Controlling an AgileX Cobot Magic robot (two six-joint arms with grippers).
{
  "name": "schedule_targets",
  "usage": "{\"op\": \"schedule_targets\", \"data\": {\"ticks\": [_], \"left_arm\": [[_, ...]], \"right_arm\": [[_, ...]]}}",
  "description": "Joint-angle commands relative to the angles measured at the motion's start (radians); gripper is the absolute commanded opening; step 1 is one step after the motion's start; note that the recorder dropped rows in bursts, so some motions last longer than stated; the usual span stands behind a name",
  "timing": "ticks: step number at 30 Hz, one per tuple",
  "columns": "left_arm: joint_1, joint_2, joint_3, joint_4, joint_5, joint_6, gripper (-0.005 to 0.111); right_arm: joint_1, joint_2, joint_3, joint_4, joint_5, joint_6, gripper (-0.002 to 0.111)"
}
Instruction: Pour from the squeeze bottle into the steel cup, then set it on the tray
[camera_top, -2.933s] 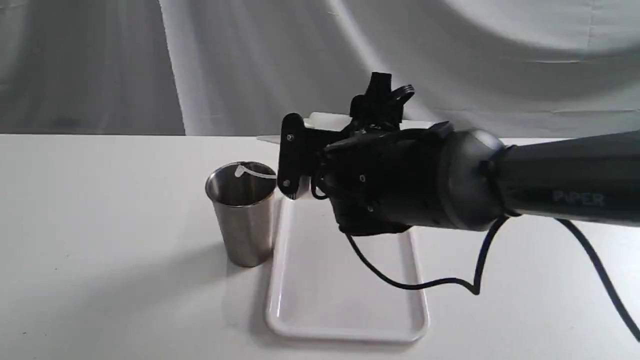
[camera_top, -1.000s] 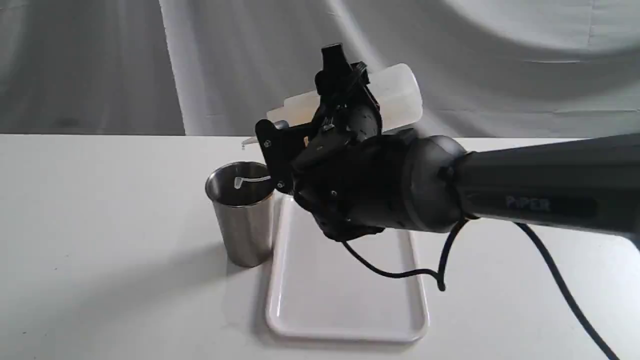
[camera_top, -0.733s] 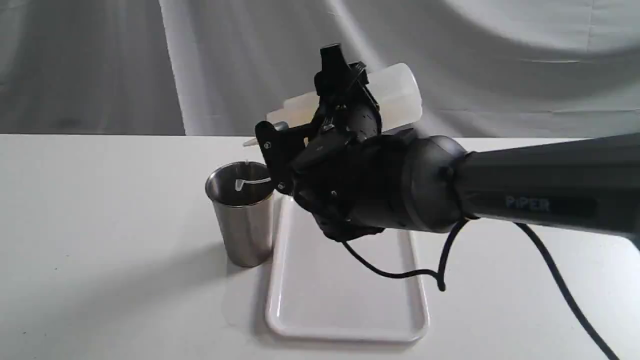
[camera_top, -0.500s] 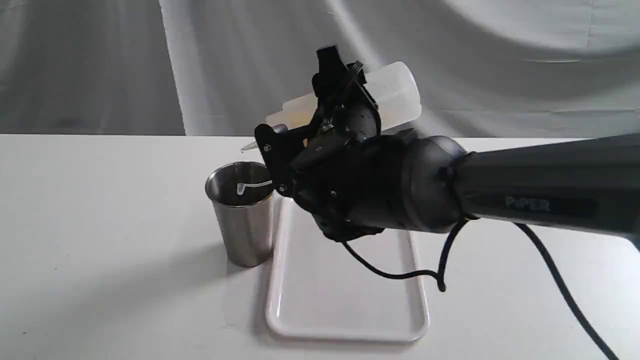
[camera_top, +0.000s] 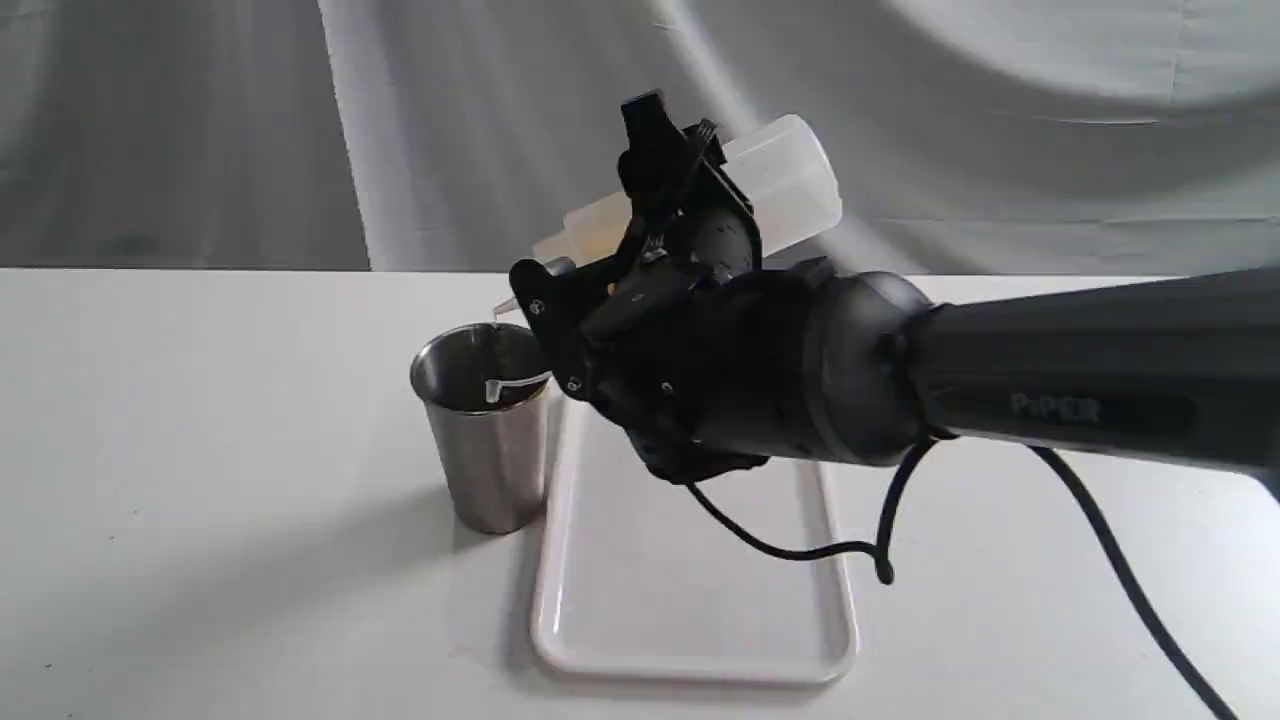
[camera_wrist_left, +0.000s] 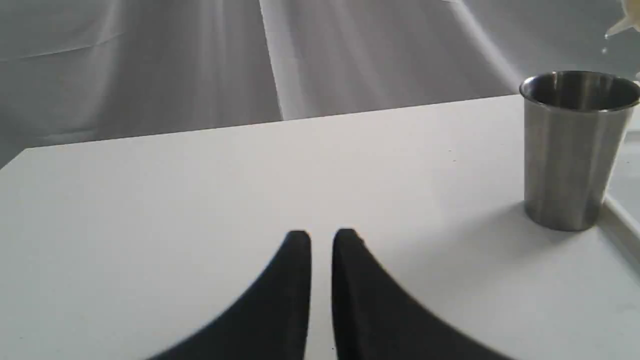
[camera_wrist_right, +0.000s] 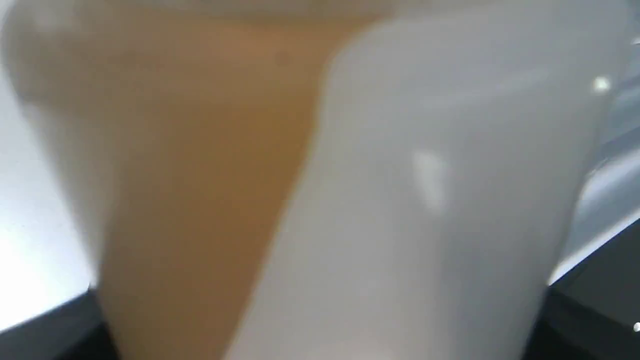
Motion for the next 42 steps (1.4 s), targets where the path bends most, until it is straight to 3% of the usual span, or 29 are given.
{"op": "schedule_targets", "data": {"ticks": [1,42], "left_arm": [[-0.004,-0.005,0.004,0.002,-0.007,-0.002,0.008],[-0.004,-0.005,0.004,0.002,-0.007,-0.002,0.008]], "right_arm": [[0.001,-0.014,-0.012,-0.031,0.014,-0.003,0.000],[0.001,-0.014,-0.012,-0.031,0.014,-0.020,0.000]]}}
